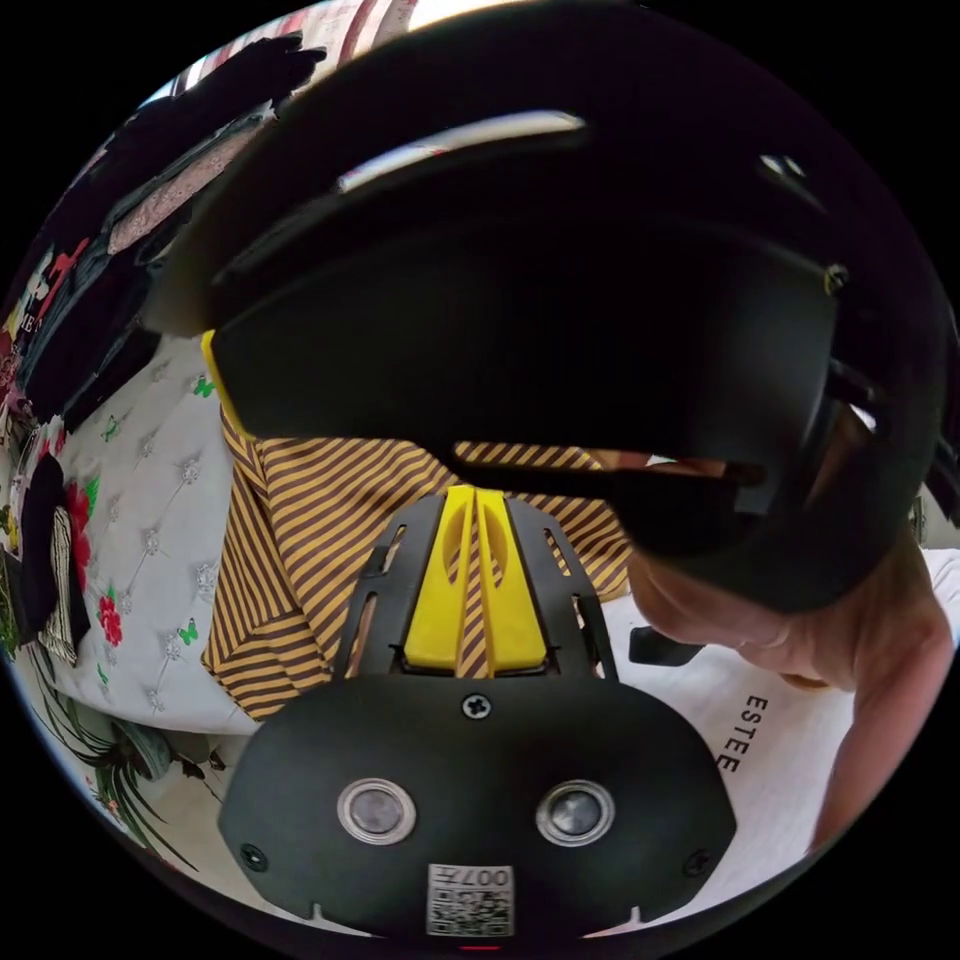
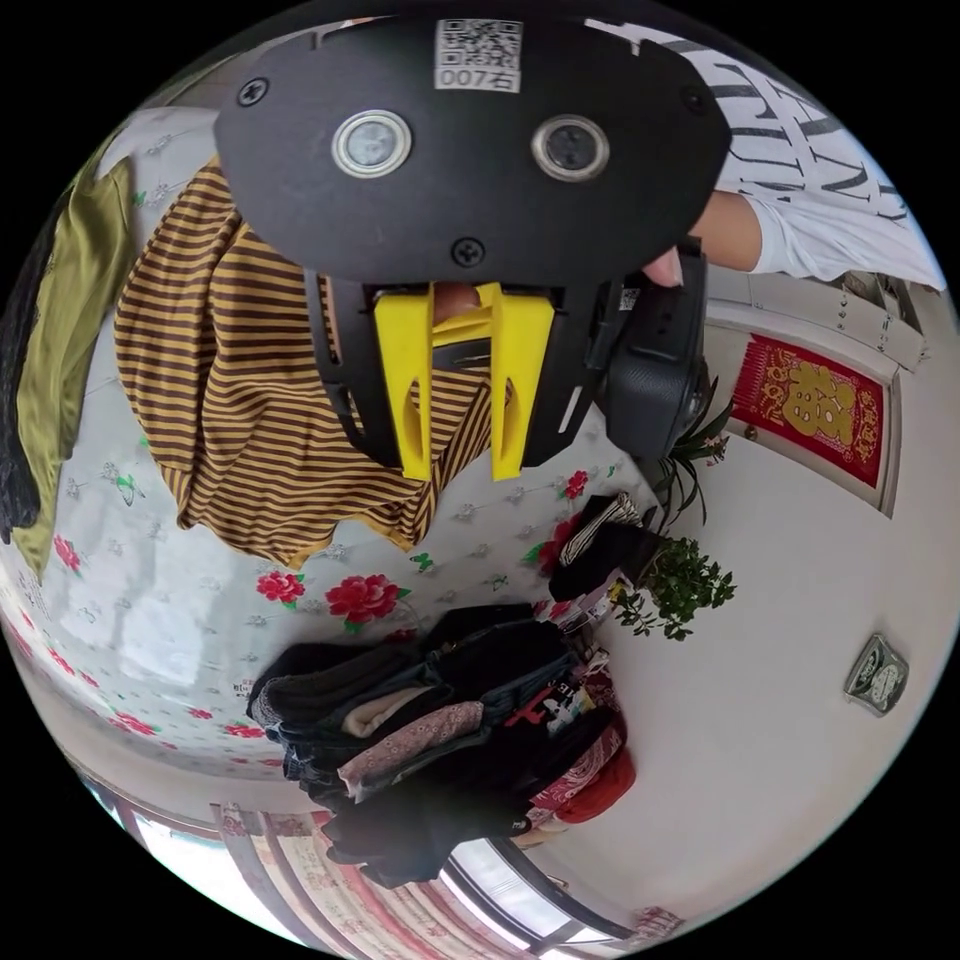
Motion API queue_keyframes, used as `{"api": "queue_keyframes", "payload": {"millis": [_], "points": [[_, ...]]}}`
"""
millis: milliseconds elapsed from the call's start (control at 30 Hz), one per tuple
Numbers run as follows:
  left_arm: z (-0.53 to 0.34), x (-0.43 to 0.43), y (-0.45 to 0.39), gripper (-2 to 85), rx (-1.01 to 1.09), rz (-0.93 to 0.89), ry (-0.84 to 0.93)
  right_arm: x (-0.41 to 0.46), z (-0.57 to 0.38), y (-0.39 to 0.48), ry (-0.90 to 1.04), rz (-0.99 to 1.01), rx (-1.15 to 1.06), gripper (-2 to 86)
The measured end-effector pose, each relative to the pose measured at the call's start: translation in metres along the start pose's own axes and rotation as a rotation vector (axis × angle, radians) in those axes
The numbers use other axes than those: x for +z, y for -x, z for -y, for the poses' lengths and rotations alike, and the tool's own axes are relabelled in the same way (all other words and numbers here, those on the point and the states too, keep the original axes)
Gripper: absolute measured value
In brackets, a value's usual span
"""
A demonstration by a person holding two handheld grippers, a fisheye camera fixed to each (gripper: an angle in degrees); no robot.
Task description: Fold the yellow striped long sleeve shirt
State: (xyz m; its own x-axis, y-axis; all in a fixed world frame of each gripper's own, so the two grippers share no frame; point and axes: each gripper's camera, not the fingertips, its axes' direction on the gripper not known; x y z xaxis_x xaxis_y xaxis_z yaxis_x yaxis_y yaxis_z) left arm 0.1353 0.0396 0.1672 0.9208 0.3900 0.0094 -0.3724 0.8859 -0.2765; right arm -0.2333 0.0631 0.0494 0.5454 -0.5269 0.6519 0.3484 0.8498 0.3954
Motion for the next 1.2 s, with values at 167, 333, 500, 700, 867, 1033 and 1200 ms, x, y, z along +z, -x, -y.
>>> {"api": "queue_keyframes", "payload": {"millis": [167, 333, 500, 700, 867, 1033, 1200], "points": [[0.018, -0.004, -0.012, -0.9, 0.012, 0.023, 0.018, -0.007, 0.004, -0.001, -0.014, -0.013, -0.022, 6.9], [0.033, -0.003, -0.022, -0.9, 0.007, 0.064, 0.029, -0.009, 0.007, 0.001, -0.032, -0.033, -0.023, 7.1], [0.047, 0.008, -0.035, -0.7, 0.036, 0.109, 0.076, 0.005, 0.013, -0.025, 0.036, 0.022, -0.086, 9.1], [0.019, 0.016, 0.018, 4.8, -0.167, 0.283, 0.174, -0.029, -0.041, -0.117, 0.016, -0.27, -0.025, 7.4], [-0.011, 0.026, 0.028, 7.9, -0.263, 0.317, 0.237, -0.061, -0.105, -0.204, 0.084, -0.311, 0.254, 2.7], [-0.016, 0.036, 0.02, 8.1, -0.31, 0.302, 0.247, -0.053, -0.139, -0.222, 0.184, -0.327, 0.318, 5.7], [-0.011, 0.038, 0.008, 8.3, -0.299, 0.313, 0.253, -0.009, -0.143, -0.209, 0.328, -0.346, 0.224, 13.4]]}}
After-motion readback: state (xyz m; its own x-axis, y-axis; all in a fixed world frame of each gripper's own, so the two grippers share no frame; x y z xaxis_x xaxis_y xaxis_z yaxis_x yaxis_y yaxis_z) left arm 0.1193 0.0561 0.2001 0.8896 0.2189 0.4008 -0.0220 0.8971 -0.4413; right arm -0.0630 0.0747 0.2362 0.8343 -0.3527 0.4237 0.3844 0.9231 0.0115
